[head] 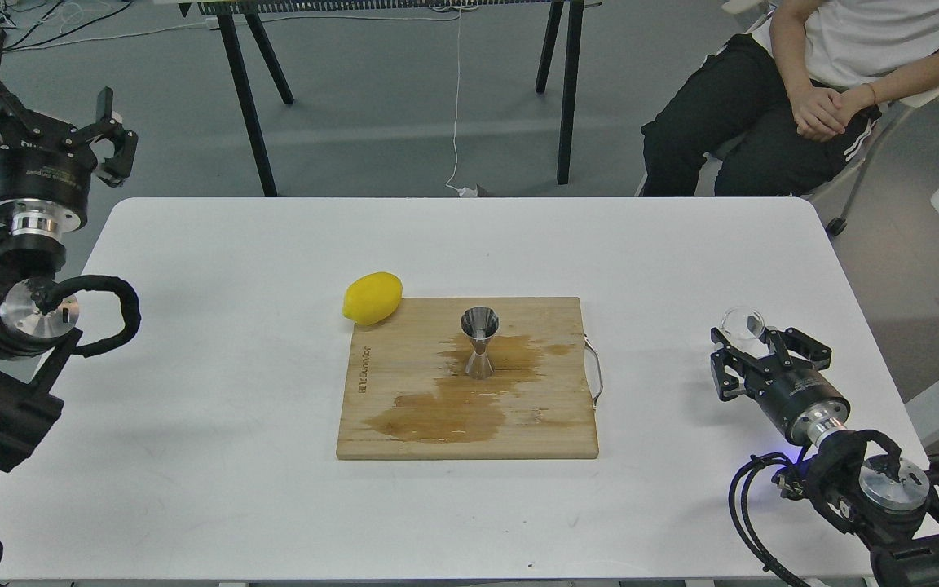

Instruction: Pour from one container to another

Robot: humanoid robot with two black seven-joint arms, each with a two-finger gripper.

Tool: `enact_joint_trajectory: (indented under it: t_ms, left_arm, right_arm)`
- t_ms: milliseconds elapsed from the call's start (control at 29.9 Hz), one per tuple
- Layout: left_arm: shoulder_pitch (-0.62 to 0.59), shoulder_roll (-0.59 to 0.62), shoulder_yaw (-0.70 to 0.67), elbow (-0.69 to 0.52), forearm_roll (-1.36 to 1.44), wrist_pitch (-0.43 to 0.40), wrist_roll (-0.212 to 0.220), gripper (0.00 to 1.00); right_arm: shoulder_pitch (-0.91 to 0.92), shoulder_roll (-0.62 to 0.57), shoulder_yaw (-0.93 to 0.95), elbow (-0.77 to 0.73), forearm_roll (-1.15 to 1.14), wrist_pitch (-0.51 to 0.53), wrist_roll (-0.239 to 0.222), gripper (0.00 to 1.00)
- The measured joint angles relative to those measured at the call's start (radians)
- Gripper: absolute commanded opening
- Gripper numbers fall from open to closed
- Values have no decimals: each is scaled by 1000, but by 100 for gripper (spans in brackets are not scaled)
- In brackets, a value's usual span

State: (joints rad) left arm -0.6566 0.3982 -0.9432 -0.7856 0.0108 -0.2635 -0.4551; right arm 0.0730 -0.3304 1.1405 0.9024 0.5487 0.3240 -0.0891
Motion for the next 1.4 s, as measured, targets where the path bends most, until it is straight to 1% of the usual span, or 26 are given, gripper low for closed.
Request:
enact_joint_trajectory:
  t_ms: [201,234,334,401,468,569,635,702,836,870,936,970,1070,1104,1171,1338,1405]
  left_arm:
    - [0,-2,2,0,0,0,0,100]
    - [0,-3,2,0,0,0,0,100]
    - [0,-4,2,0,0,1,0,100]
    - [0,-4,2,0,1,1,0,100]
    - [0,-3,2,0,1,1,0,100]
    - [0,0,1,0,1,0,0,100]
    - [0,2,0,0,1,0,0,100]
    - [0,2,0,0,1,0,0,100]
    - [0,1,0,0,1,0,-1,100]
    - [0,1,0,0,1,0,-1,100]
    - [0,1,0,0,1,1,-1,100]
    - [0,1,0,0,1,1,-1,100]
    - [0,1,1,0,1,1,-1,100]
    - [0,1,1,0,1,1,-1,100]
    - [0,1,1,0,1,1,-1,100]
    - [0,1,1,0,1,0,-1,100]
    - [0,1,1,0,1,0,-1,100]
  right_arm:
    - [-1,22,20,-79,0,7,0,53]
    - [-1,24,22,-85,0,7,0,56]
    - [0,26,24,-92,0,7,0,59]
    - [1,27,24,-92,0,7,0,63]
    - [1,27,24,-92,-1,7,0,64]
    - [1,27,20,-92,-1,8,0,70]
    - [1,27,17,-92,-1,8,0,70]
    - [1,27,17,-92,-1,9,0,67]
    - [1,27,20,-91,-1,12,0,49]
    - [1,27,21,-91,-1,12,0,47]
    - [1,27,22,-91,-1,12,-1,48]
    - [1,27,22,-91,-1,12,-1,51]
    - [3,27,22,-92,-2,11,-1,68]
    - [5,27,22,-93,-2,10,-1,72]
    - [6,27,22,-95,-3,9,-1,75]
    - [7,28,21,-95,-3,9,3,82]
    - [7,28,20,-95,-4,9,3,81]
